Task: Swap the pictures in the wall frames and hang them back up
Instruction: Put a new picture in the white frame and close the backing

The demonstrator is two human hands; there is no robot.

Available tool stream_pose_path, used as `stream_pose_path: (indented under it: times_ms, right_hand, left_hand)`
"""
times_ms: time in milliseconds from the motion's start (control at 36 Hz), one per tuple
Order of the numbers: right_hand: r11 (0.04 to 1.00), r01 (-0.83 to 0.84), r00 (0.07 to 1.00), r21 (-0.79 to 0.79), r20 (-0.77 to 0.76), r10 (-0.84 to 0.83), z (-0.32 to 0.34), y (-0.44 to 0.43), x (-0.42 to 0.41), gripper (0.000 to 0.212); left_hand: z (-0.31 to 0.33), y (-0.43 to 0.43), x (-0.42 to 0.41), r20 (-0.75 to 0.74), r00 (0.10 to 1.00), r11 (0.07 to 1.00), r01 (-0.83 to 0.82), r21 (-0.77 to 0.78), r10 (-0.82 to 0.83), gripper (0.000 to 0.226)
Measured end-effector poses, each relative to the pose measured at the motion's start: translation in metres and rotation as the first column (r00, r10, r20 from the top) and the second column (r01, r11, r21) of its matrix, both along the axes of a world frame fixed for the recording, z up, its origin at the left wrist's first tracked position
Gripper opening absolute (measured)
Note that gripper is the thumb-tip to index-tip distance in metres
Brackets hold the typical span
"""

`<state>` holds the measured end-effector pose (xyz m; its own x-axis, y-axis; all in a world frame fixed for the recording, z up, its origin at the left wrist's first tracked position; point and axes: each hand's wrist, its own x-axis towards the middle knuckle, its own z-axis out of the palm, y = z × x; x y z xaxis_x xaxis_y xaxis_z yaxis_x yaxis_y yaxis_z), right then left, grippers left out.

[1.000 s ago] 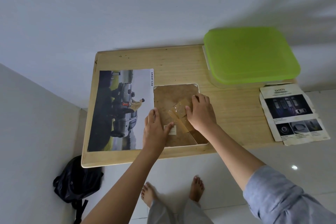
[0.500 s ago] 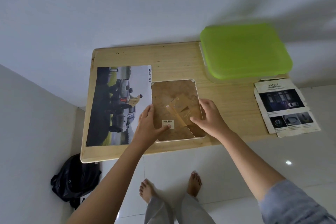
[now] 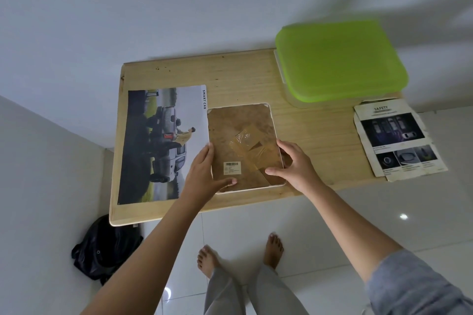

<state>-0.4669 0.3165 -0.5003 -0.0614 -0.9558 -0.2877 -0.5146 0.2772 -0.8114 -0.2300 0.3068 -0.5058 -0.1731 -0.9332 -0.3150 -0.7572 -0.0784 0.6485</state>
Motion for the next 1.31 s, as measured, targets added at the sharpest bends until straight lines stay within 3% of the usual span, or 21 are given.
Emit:
stream_pose_path:
  times_ms: [306, 500, 694, 889, 1111, 1222, 1306]
  right_hand:
    - [0.999, 0.036, 0.999, 0.007, 0.035, -0.037, 0.002, 0.009, 0.001, 0.08]
    - [0.986, -0.01, 0.964, 0.164, 0.262, -0.034, 0.001, 0.014, -0.013, 0.07]
    - [0.988, 0.079, 0.921, 0.135, 0.369, -0.124, -0.008, 0.018, -0.011, 0.068]
    - [0.982, 0.159, 0.909, 0.106, 0.371, -0.187, -0.013, 0.017, -0.007, 0.067]
    - [0.99, 0.139, 0.963, 0.01, 0.234, -0.137, -0.003, 0.028, 0.003, 0.058]
    - [0.99, 0.018, 0.996, -0.142, -0.088, -0.031, -0.004, 0.031, 0.012, 0.051]
    - [0.972, -0.126, 0.943, -0.199, -0.328, 0.055, -0.007, 0.031, 0.02, 0.049]
  left_hand:
    - [0.003, 0.002, -0.003, 0.01, 1.0, 1.0, 0.01, 0.009, -0.011, 0.11]
    - [0.003, 0.004, -0.004, 0.017, 1.0, 0.999, 0.01, 0.031, -0.01, 0.109]
    - [-0.001, 0.003, -0.002, 0.004, 1.0, 1.0, 0.014, 0.028, -0.014, 0.111]
    - [0.0, 0.002, -0.002, -0.005, 1.0, 1.0, 0.015, 0.02, -0.015, 0.11]
    - [0.003, 0.002, -0.003, 0.01, 0.998, 0.998, 0.055, 0.04, -0.055, 0.109]
    - [0.003, 0.004, 0.0, 0.063, 0.991, 0.993, 0.114, 0.041, -0.116, 0.106]
    - [-0.004, 0.008, 0.003, 0.156, 0.971, 0.983, 0.184, -0.012, -0.18, 0.106]
